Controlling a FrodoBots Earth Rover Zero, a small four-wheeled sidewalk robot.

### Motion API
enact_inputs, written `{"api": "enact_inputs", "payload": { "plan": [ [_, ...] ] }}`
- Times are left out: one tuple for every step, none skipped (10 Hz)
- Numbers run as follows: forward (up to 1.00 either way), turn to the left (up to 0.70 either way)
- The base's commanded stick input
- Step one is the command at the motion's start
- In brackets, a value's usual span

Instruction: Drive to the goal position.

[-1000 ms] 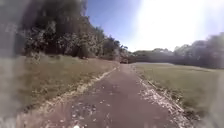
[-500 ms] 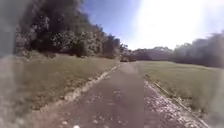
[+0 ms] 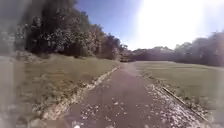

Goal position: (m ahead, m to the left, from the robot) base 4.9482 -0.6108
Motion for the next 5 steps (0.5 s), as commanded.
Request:
{"api": "enact_inputs", "payload": {
  "plan": [
    [1.00,-0.38],
    [1.00,-0.15],
    [1.00,-0.04],
    [1.00,0.00],
    [1.00,0.00]
  ]
}}
